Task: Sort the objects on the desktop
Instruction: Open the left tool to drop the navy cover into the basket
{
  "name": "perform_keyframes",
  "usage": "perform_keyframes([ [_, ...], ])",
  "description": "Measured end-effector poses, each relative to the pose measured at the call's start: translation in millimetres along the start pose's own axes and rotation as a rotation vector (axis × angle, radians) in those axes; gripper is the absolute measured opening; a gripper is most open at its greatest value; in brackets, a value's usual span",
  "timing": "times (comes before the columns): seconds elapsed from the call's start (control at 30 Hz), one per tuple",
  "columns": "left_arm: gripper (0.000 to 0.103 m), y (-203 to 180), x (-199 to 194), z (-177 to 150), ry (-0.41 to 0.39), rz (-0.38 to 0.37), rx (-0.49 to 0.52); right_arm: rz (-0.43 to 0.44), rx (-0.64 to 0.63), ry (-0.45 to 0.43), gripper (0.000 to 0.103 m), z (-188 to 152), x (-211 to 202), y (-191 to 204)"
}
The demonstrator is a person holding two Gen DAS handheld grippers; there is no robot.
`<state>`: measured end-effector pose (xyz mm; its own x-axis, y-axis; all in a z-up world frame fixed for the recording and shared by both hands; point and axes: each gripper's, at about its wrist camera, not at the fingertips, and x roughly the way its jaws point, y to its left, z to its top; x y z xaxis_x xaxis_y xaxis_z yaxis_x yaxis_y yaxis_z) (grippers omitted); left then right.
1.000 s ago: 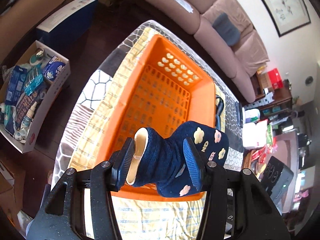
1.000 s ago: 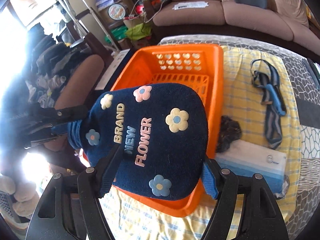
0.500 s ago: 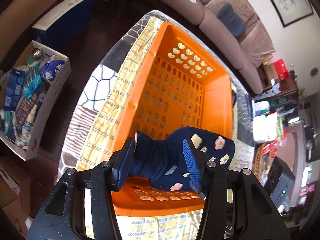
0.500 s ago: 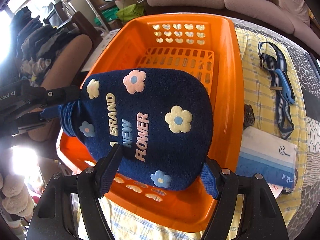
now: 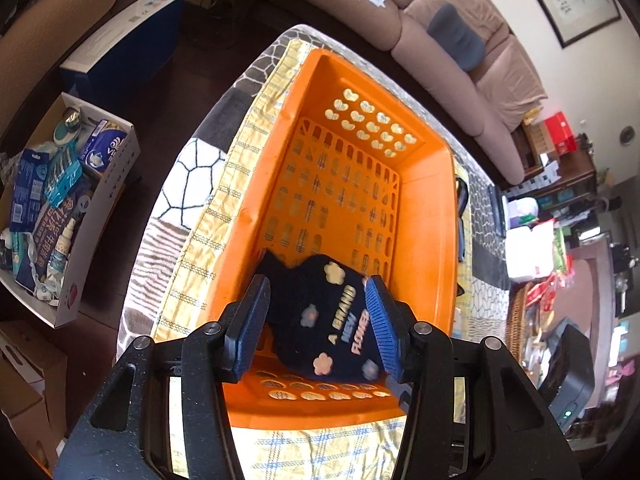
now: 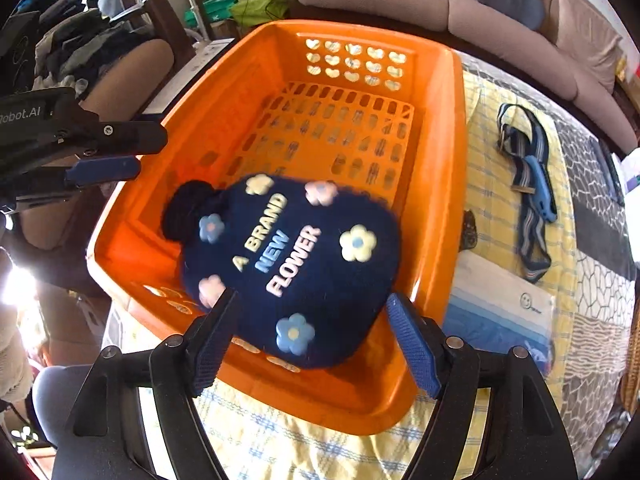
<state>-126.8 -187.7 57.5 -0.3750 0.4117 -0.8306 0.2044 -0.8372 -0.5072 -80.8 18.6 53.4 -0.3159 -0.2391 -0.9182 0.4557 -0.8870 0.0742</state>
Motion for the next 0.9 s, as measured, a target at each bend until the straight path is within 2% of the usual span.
perform_keyframes([
  [0.43,0.046,-12,-18,-14,0.005,0.032,0.058,-0.002,0.061,-0.056,0.081,1,-38,-19],
  [0.53,0.057,-16,-21,-21,0.009,0.03,0.073,0.021,0.088,-0.068,0.083,-5,-43,-25],
  [0.57,0.065,-17,-21,-23,0.011,0.026,0.077,0.037,0.102,-0.076,0.083,-8,-45,-29],
  [0.73,0.086,-30,-24,-34,0.018,-0.001,0.092,0.075,0.172,-0.109,0.087,-19,-59,-52],
  [0.77,0.097,-33,-23,-37,0.024,-0.016,0.091,0.074,0.189,-0.114,0.088,-21,-62,-59],
  [0.8,0.103,-36,-23,-39,0.029,-0.032,0.087,0.073,0.207,-0.119,0.089,-24,-66,-66],
  [0.9,0.103,-48,-21,-46,0.046,-0.059,0.088,0.066,0.242,-0.126,0.089,-34,-76,-87],
])
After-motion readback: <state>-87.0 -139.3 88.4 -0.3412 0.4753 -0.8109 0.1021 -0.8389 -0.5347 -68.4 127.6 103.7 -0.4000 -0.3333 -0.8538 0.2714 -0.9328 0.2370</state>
